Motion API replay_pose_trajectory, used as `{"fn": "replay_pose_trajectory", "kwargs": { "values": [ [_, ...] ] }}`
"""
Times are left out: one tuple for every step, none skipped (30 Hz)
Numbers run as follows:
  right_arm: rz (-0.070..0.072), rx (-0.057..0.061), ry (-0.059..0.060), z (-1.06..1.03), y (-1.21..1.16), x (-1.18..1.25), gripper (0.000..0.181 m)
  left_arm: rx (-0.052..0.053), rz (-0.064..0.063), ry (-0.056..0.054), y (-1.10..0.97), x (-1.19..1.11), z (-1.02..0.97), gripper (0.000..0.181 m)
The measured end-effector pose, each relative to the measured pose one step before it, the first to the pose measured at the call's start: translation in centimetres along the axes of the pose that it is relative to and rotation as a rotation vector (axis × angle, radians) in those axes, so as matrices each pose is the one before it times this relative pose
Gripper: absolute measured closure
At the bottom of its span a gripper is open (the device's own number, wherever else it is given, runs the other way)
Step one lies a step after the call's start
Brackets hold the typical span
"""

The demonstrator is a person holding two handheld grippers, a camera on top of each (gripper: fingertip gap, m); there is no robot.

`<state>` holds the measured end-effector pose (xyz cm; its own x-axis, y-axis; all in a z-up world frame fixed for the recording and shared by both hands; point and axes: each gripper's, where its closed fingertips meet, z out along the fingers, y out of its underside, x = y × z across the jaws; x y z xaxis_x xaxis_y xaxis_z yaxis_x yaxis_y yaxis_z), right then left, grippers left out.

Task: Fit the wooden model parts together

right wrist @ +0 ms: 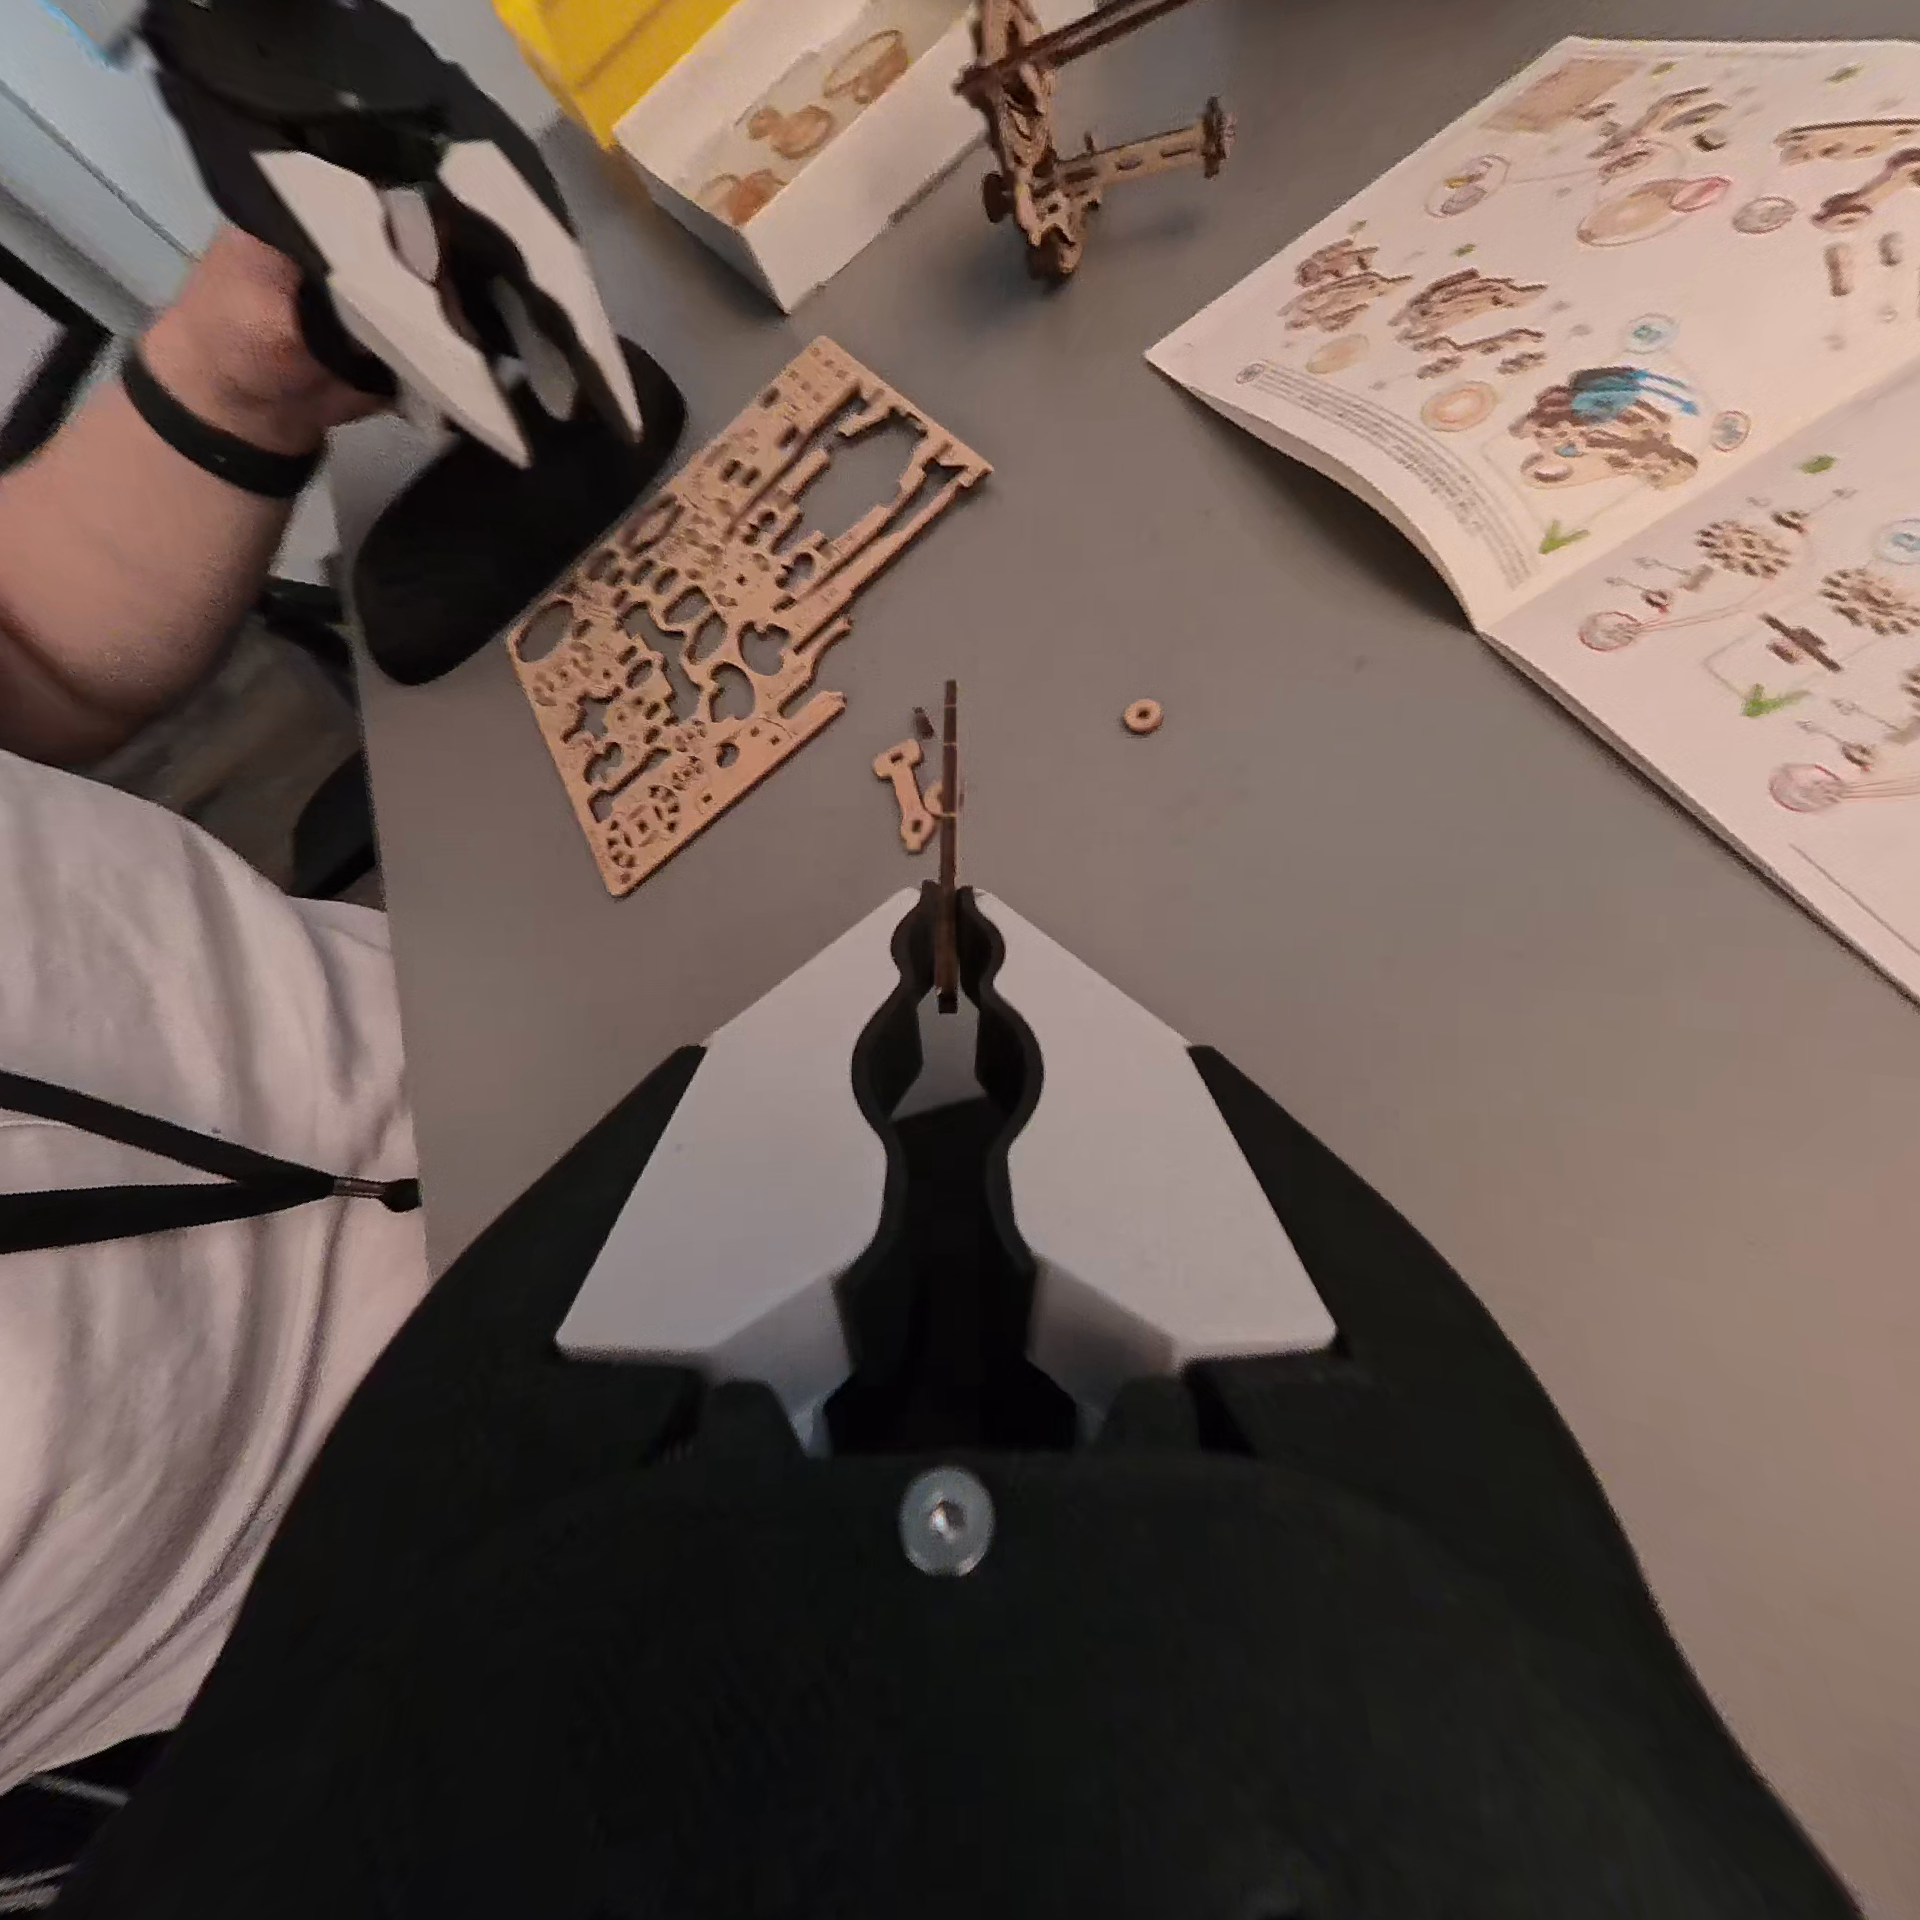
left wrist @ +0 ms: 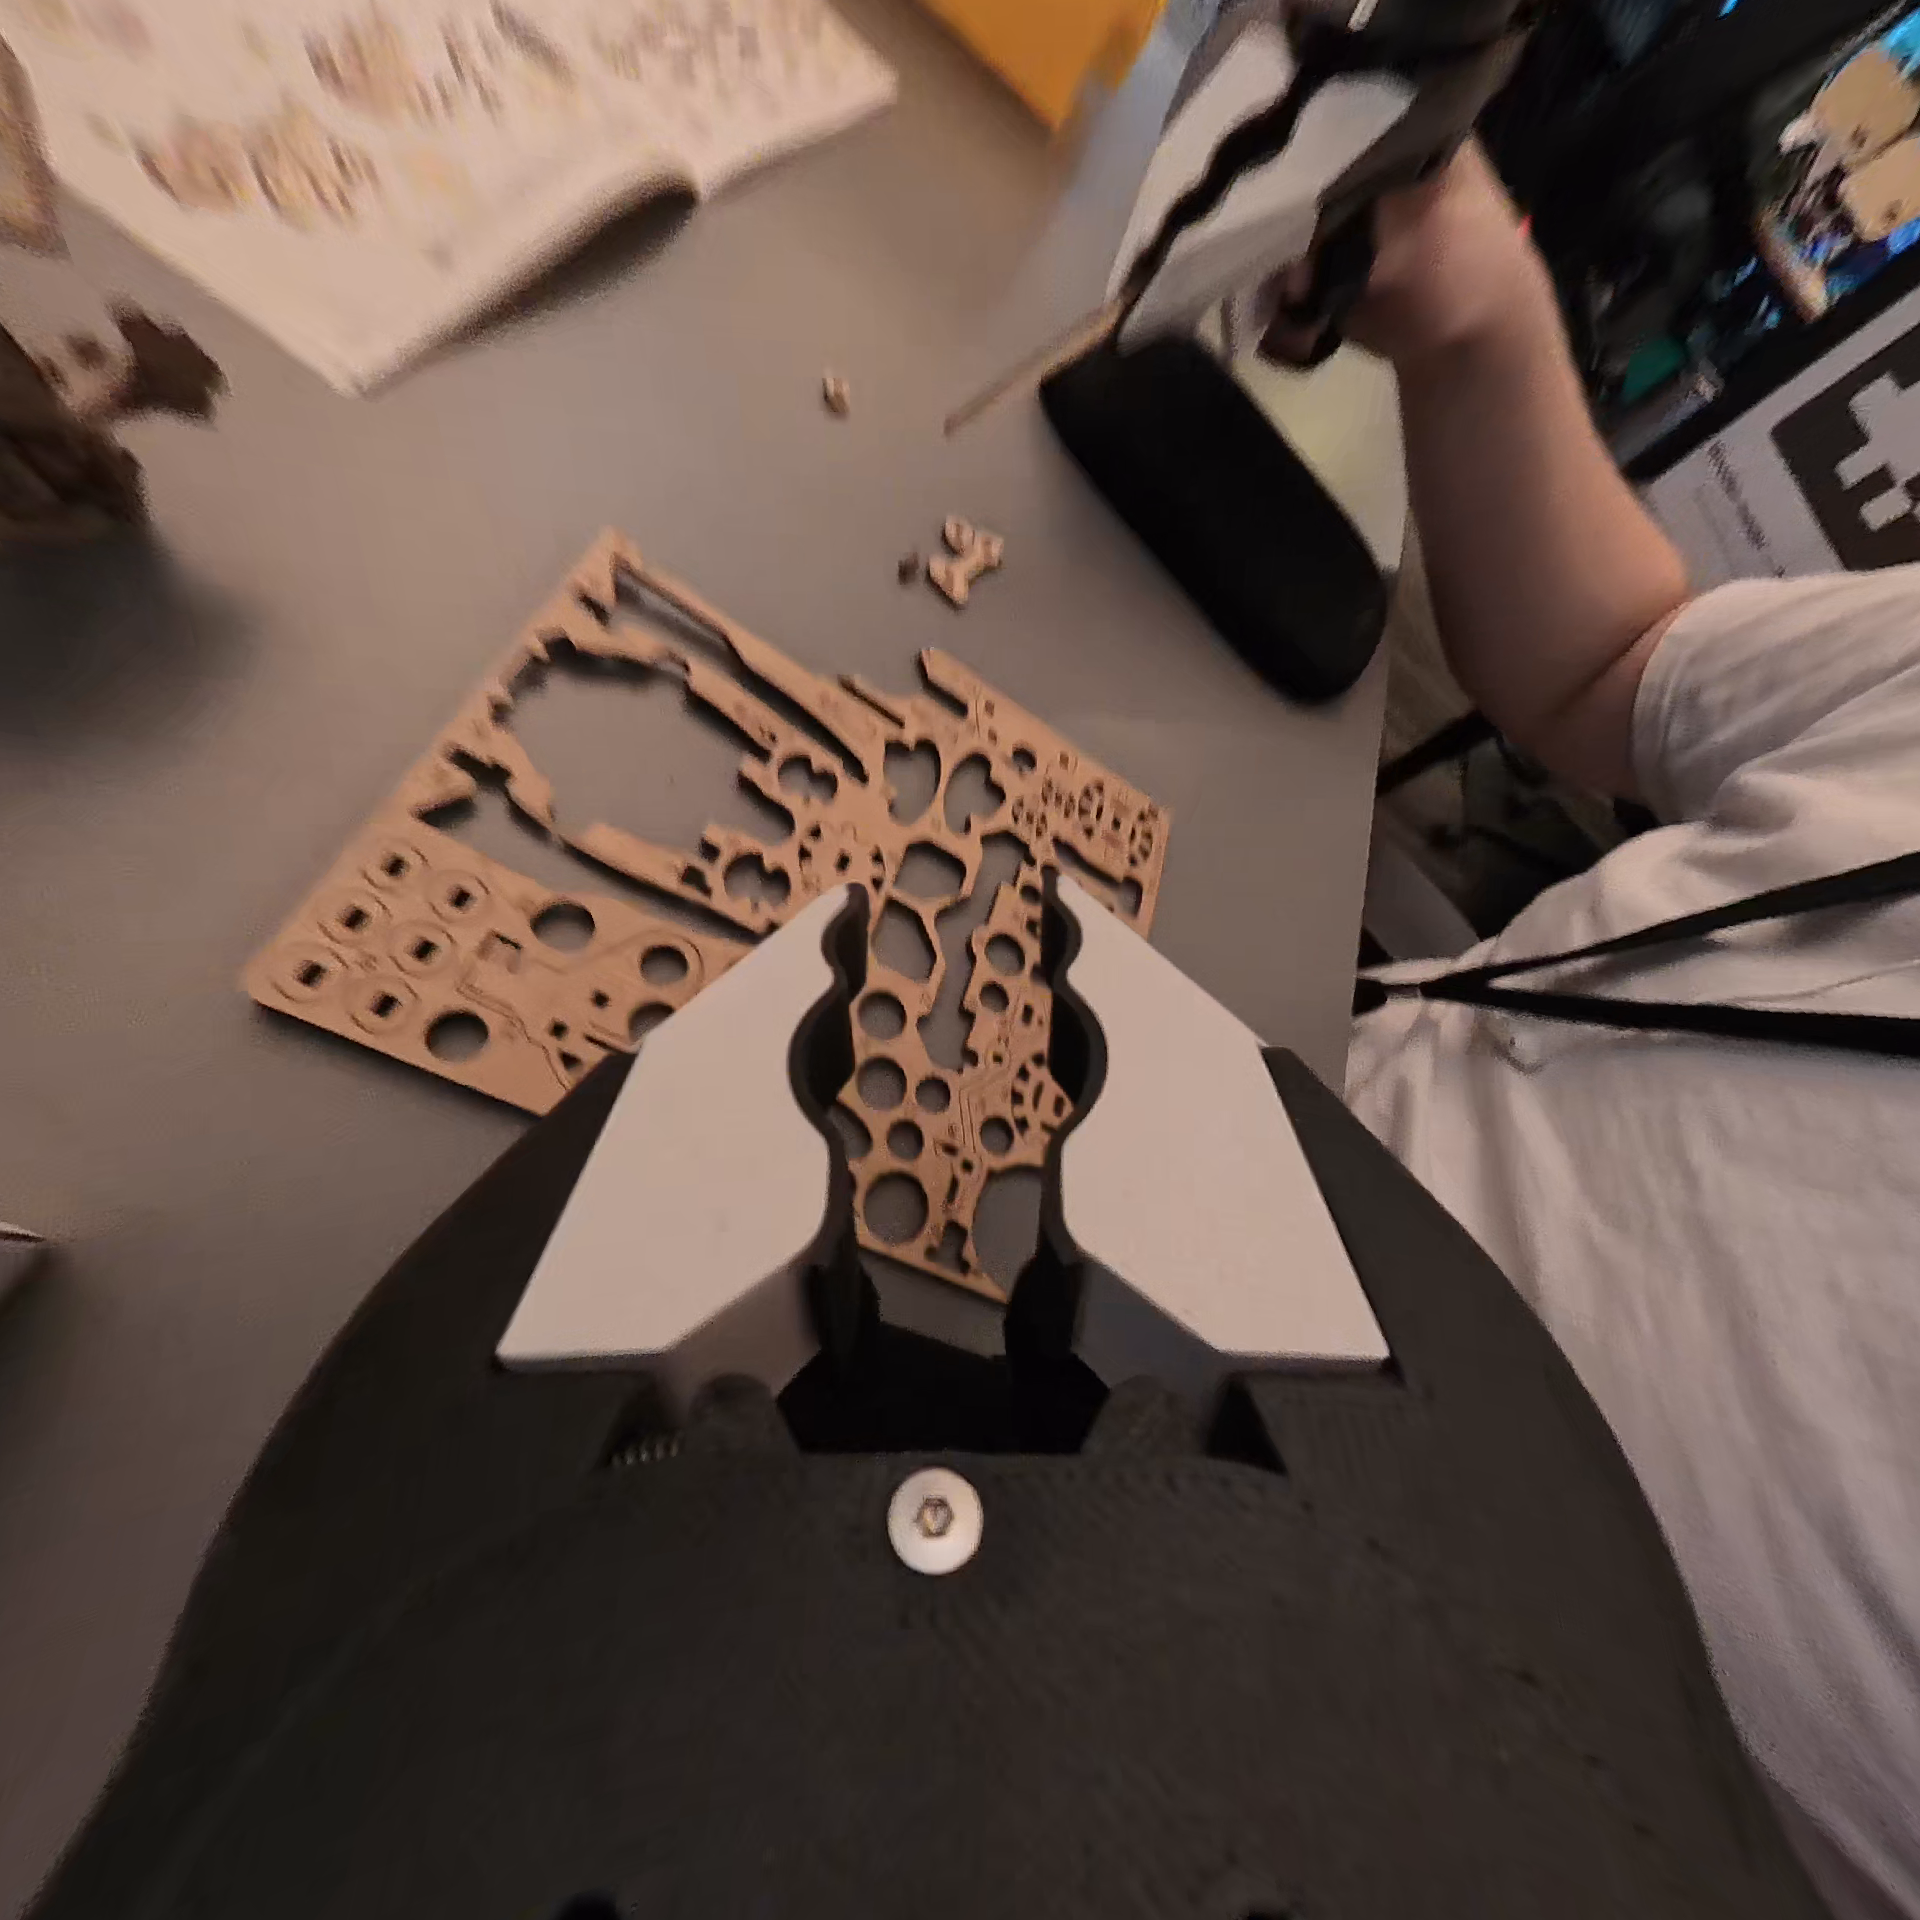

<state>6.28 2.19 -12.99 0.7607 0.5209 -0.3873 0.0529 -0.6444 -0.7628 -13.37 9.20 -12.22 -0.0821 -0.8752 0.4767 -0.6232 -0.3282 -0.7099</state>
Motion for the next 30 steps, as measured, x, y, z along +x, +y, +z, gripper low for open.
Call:
{"fn": "replay_pose_trajectory", "kwargs": {
  "values": [
    [-0.0013, 0.0163, -0.0438, 0.324, -0.448, -0.215, 0.181, 0.0408, 0.0227, -0.0064, -0.895, -0.018, -0.302, 0.150],
    [-0.0123, 0.0113, -0.0328, 0.475, -0.501, -0.007, 0.181, 0.0202, 0.0258, -0.0059, -0.637, -0.062, -0.108, 0.148],
    [-0.0255, -0.0048, -0.0107, 0.537, -0.313, 0.396, 0.181, 0.0021, 0.0249, -0.0092, -0.390, -0.185, 0.085, 0.147],
    [-0.0355, -0.0212, -0.0044, 0.568, -0.099, 0.504, 0.181, -0.0039, 0.0225, -0.0157, -0.297, -0.359, 0.232, 0.147],
    [-0.0400, -0.0141, -0.0102, 0.552, -0.259, 0.348, 0.181, -0.0025, 0.0191, -0.0051, -0.300, -0.245, 0.358, 0.148],
    [-0.0328, -0.0007, -0.0149, 0.543, -0.517, 0.212, 0.181, 0.0064, 0.0074, 0.0277, -0.415, 0.203, 0.419, 0.151],
    [-0.0213, 0.0036, -0.0199, 0.552, -0.750, 0.036, 0.181, 0.0176, -0.0096, 0.0372, -0.629, 0.246, 0.343, 0.154],
    [-0.0301, 0.0062, -0.0184, 0.588, -0.941, -0.008, 0.181, 0.0246, -0.0140, 0.0218, -0.750, -0.058, 0.242, 0.155],
    [-0.0541, 0.0074, -0.0091, 0.671, -1.034, 0.128, 0.181, 0.0173, -0.0049, 0.0073, -0.642, -0.297, 0.134, 0.155],
    [-0.0744, 0.0062, 0.0011, 0.759, -0.984, 0.349, 0.181, 0.0028, 0.0102, -0.0092, -0.448, -0.491, 0.004, 0.155],
    [-0.0705, 0.0034, 0.0045, 0.841, -0.792, 0.526, 0.181, -0.0033, 0.0262, -0.0259, -0.351, -0.671, -0.116, 0.155],
    [-0.0575, -0.0006, 0.0015, 0.927, -0.537, 0.612, 0.181, -0.0051, 0.0352, -0.0353, -0.290, -0.773, -0.206, 0.155],
    [-0.0416, -0.0062, 0.0030, 1.002, -0.255, 0.703, 0.181, -0.0055, 0.0365, -0.0365, -0.225, -0.767, -0.237, 0.155],
    [-0.0257, -0.0121, -0.0011, 0.993, -0.079, 0.611, 0.181, -0.0040, 0.0317, -0.0223, -0.152, -0.547, -0.225, 0.156],
    [-0.0087, -0.0210, 0.0039, 0.997, 0.107, 0.644, 0.181, -0.0015, 0.0203, -0.0173, -0.135, -0.469, -0.236, 0.156],
    [-0.0004, -0.0382, 0.0113, 0.901, 0.318, 0.662, 0.181, 0.0051, 0.0115, -0.0147, -0.181, -0.413, -0.239, 0.156],
    [-0.0121, -0.0308, -0.0052, 0.790, 0.202, 0.248, 0.181, 0.0145, 0.0058, 0.0000, -0.276, -0.158, -0.251, 0.156],
    [-0.0151, -0.0186, -0.0092, 0.679, 0.057, 0.034, 0.181, 0.0228, -0.0018, 0.0072, -0.356, -0.049, -0.248, 0.157],
    [-0.0063, -0.0193, 0.0034, 0.576, 0.067, 0.150, 0.181, 0.0222, -0.0067, 0.0086, -0.281, -0.059, -0.233, 0.157],
    [-0.0062, -0.0158, -0.0095, 0.506, 0.044, -0.112, 0.181, 0.0153, -0.0075, 0.0083, -0.134, -0.072, -0.199, 0.157],
    [-0.0047, -0.0157, -0.0202, 0.495, 0.111, -0.293, 0.181, 0.0116, -0.0040, 0.0021, -0.020, -0.132, -0.174, 0.157],
    [0.0024, -0.0194, -0.0129, 0.448, 0.217, -0.187, 0.181, 0.0118, 0.0019, -0.0054, 0.012, -0.204, -0.166, 0.157],
    [0.0072, -0.0196, -0.0061, 0.401, 0.293, -0.092, 0.181, 0.0132, 0.0080, -0.0007, 0.008, -0.093, -0.147, 0.158],
    [0.0097, -0.0182, -0.0079, 0.335, 0.311, -0.128, 0.181, 0.0161, 0.0103, 0.0051, -0.037, 0.040, -0.141, 0.160],
    [0.0089, -0.0120, -0.0020, 0.208, 0.219, -0.032, 0.180, 0.0188, 0.0061, 0.0003, -0.105, -0.024, -0.164, 0.161],
    [0.0049, 0.0016, 0.0085, 0.009, 0.046, 0.066, 0.176, 0.0188, 0.0026, 0.0031, -0.142, 0.033, -0.203, 0.161],
    [0.0057, 0.0118, 0.0116, -0.247, -0.107, 0.122, 0.170, 0.0139, -0.0019, 0.0036, -0.123, 0.044, -0.226, 0.161],
    [0.0110, 0.0175, 0.0142, -0.559, -0.211, 0.120, 0.166, 0.0098, -0.0011, -0.0031, -0.105, -0.035, -0.265, 0.161],
    [0.0068, 0.0320, 0.0104, -0.896, -0.406, -0.047, 0.163, 0.0109, 0.0046, -0.0011, -0.182, 0.047, -0.273, 0.160],
    [-0.0010, 0.0422, 0.0174, -1.218, -0.565, -0.054, 0.161, 0.0150, 0.0121, 0.0022, -0.288, 0.173, -0.290, 0.158]
  ]
}}
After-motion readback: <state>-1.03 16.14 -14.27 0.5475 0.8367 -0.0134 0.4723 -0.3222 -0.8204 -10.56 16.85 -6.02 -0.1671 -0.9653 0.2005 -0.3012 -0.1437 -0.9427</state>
